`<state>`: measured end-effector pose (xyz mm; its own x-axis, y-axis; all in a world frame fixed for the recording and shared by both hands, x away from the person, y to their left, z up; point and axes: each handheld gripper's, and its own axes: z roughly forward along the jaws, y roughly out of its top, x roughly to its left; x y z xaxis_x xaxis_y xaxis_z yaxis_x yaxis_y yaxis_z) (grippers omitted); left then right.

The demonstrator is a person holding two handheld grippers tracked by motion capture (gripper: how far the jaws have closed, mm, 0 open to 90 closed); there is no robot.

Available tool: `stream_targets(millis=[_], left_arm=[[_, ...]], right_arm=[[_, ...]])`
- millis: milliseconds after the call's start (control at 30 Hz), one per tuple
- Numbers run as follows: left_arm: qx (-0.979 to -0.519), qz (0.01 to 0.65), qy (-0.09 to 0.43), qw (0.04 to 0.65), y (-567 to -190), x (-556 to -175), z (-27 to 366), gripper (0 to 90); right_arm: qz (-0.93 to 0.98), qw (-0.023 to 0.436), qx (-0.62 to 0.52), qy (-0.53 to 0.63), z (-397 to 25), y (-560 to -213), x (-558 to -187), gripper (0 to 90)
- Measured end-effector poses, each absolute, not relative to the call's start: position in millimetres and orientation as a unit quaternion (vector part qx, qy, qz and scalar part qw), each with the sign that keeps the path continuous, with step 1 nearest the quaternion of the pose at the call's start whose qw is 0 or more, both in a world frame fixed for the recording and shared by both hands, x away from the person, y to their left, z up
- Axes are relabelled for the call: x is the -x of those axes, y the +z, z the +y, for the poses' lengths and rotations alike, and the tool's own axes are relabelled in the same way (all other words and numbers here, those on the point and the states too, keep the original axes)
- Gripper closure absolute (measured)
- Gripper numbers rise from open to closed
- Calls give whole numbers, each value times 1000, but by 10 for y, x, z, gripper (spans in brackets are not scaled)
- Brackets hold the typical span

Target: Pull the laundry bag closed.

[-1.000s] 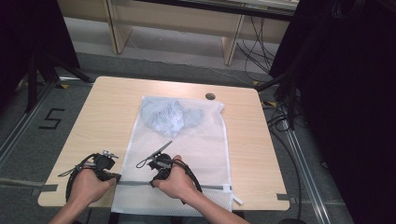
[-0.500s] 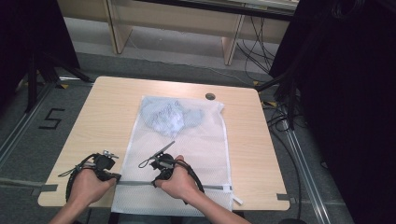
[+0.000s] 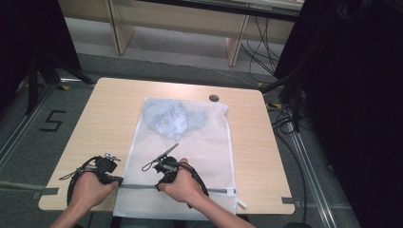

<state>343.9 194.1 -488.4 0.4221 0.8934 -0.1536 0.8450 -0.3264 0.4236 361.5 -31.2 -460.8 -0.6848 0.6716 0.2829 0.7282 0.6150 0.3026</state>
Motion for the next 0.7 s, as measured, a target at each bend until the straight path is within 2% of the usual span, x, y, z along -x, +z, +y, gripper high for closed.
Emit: stream_targets(millis=[400, 700], left_arm=[[-812, 535, 54, 227, -4887, -3437, 1942, 900], [-814, 533, 54, 225, -4883, -3441, 1945, 900]], right_arm=[[-904, 62, 369, -207, -369, -4618, -3651, 871], [-898, 75, 386, -198, -384, -4597, -3638, 871]])
